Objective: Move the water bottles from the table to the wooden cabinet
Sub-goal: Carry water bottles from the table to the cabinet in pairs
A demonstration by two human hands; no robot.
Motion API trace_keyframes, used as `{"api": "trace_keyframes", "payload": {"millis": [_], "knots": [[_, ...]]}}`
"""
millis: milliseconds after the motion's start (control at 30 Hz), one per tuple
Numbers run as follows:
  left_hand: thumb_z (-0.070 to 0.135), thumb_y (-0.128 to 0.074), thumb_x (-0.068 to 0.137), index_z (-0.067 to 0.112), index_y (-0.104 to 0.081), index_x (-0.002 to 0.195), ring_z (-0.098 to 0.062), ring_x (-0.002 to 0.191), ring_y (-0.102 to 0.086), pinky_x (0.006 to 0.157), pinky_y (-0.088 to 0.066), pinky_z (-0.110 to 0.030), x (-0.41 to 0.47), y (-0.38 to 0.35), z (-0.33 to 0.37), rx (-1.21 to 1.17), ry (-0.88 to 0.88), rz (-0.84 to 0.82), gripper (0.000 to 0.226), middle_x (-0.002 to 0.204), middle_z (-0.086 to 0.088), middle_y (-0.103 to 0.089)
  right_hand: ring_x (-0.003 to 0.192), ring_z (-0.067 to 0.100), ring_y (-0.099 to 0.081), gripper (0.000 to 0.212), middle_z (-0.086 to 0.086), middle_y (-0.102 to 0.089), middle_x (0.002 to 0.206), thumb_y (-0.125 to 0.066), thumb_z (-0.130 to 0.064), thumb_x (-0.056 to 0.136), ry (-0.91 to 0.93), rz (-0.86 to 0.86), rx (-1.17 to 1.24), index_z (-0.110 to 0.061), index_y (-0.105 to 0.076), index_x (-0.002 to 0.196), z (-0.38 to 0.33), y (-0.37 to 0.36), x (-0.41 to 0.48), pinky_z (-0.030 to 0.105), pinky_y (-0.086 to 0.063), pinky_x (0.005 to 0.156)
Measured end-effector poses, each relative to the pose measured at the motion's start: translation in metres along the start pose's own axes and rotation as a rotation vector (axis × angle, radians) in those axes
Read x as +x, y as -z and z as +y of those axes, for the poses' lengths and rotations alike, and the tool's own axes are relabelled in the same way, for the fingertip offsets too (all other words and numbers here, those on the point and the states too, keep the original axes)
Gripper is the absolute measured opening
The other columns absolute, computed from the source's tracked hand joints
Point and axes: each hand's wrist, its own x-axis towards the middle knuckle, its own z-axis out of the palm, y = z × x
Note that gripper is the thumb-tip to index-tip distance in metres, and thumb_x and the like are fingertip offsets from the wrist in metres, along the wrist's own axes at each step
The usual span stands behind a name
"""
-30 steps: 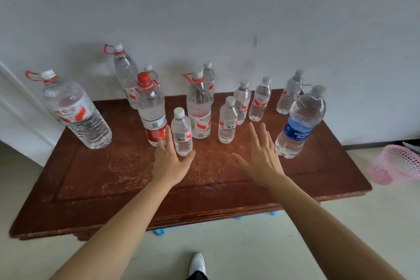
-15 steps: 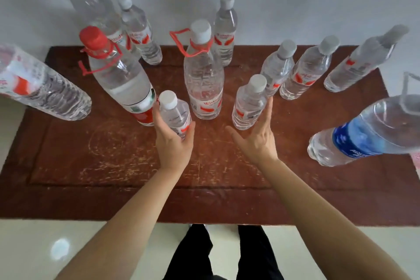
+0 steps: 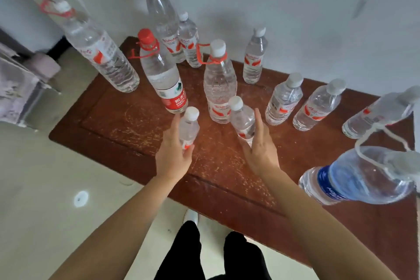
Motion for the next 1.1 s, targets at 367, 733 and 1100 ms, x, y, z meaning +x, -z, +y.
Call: {"api": "trace_keyframes", "payload": {"millis": [367,733,1100], "knots": [[0.007,-0.088,0.06,0.021,-0.03,0.149,-0.031,0.107,-0.065,0.086,-0.054,-0.05,-0.117,0.132,-0.09,0.578,0.13,-0.019,0.107,0.124,-0.006,-0.065,0.139,0.04,-0.042,0.106,0.015,-0.041,0.153,-0.069,-0.009,0.092,0.41,-0.228,-0.296,-0.048,0.006,0.156,-0.117,-0.026,-0.019,0.062,-0.035,0.114],[-0.006,-0.081,0.037,0.023,-0.044,0.134,-0.038,0.11,-0.063,0.095,-0.043,-0.069,-0.358,0.342,-0.239,0.897,0.465,0.072,0.108,0.12,-0.013,-0.064,0.125,0.038,-0.052,0.107,0.017,-0.052,0.136,-0.077,-0.01,0.081,1.028,-0.195,-0.396,-0.037,-0.01,0.159,-0.407,-0.163,-0.183,0.065,-0.041,0.105],[-0.004,-0.083,0.032,0.026,-0.037,0.141,-0.035,0.115,-0.057,0.099,-0.04,-0.067,-0.622,0.485,-0.377,0.898,1.0,0.179,0.121,0.129,-0.011,-0.056,0.123,0.038,-0.052,0.1,0.016,-0.052,0.134,-0.069,0.004,0.081,1.616,-0.253,-0.292,-0.037,-0.023,0.159,-0.648,-0.32,-0.43,0.066,-0.04,0.103]]}}
